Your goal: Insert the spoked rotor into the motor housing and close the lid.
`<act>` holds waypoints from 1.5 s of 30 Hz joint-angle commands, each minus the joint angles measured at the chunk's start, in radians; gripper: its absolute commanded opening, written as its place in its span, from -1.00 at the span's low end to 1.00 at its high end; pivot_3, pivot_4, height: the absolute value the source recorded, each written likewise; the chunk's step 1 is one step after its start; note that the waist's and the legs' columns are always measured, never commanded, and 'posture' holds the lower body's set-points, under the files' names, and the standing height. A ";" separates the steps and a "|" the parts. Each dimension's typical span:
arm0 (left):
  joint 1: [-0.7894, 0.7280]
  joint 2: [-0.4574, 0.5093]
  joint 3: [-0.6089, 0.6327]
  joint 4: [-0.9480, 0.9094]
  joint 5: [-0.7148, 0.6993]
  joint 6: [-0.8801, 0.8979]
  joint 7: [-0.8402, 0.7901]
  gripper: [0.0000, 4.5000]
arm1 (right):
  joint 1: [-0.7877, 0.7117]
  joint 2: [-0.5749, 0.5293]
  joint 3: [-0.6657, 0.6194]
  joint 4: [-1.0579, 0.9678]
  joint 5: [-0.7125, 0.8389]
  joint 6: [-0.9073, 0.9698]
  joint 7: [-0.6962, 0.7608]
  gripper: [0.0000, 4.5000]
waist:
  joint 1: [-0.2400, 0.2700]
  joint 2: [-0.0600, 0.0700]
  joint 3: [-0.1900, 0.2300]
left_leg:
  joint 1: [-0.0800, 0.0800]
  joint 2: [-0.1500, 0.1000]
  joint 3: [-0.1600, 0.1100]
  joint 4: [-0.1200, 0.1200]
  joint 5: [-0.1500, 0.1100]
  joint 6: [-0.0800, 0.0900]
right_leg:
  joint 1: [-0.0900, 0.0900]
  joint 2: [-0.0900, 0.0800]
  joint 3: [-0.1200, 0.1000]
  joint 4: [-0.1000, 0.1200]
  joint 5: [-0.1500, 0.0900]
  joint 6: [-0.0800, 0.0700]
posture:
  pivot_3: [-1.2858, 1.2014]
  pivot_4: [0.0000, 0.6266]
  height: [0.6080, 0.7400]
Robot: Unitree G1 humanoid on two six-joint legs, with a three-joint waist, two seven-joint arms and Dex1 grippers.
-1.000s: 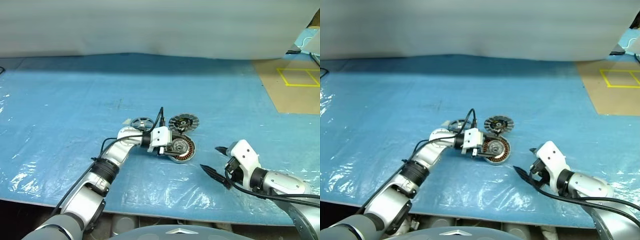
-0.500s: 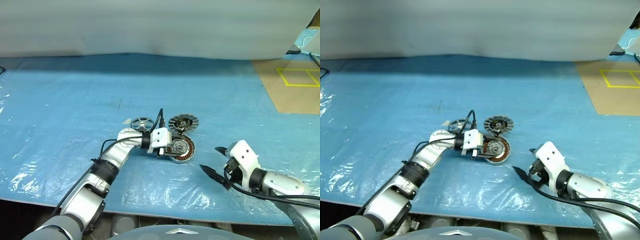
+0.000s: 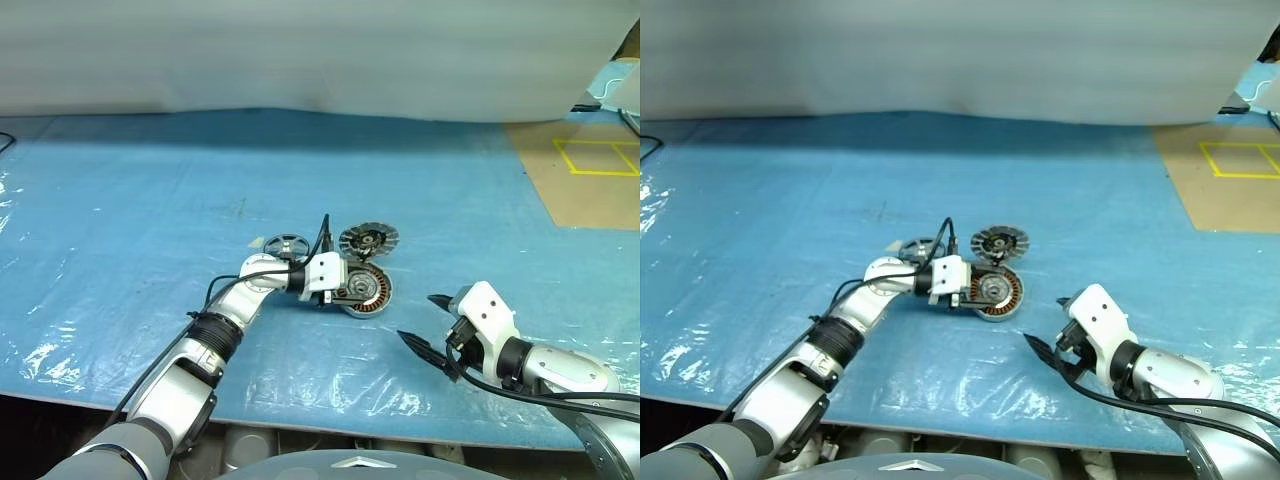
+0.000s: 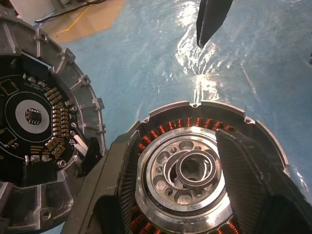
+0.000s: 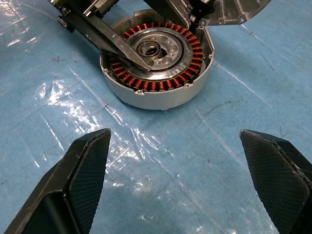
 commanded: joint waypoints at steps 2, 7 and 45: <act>0.009 0.006 -0.013 0.031 0.022 0.003 -0.003 0.15 | 0.007 0.005 0.000 -0.042 -0.002 -0.005 -0.006 0.97 | 0.000 0.000 0.000 | 0.000 0.000 0.000 0.000 0.000 0.000 | 0.000 0.000 0.000 0.000 0.000 0.000 | 0.03 -0.52 1.00; 0.008 0.009 -0.010 0.035 0.020 -0.003 -0.003 0.15 | 0.008 0.007 0.009 -0.041 -0.005 -0.008 -0.008 0.97 | 0.000 0.000 0.000 | -0.001 0.000 0.000 0.000 0.000 0.000 | 0.000 0.000 0.000 0.000 0.000 0.000 | 0.03 -0.52 1.00; 0.015 -0.026 0.050 -0.030 -0.095 0.253 -0.034 0.15 | 0.001 0.007 0.034 -0.038 -0.028 -0.008 -0.008 0.97 | -0.001 0.000 0.000 | -0.003 0.000 0.000 -0.002 0.000 0.000 | -0.003 0.000 0.000 -0.001 0.000 0.000 | 0.03 -0.52 1.00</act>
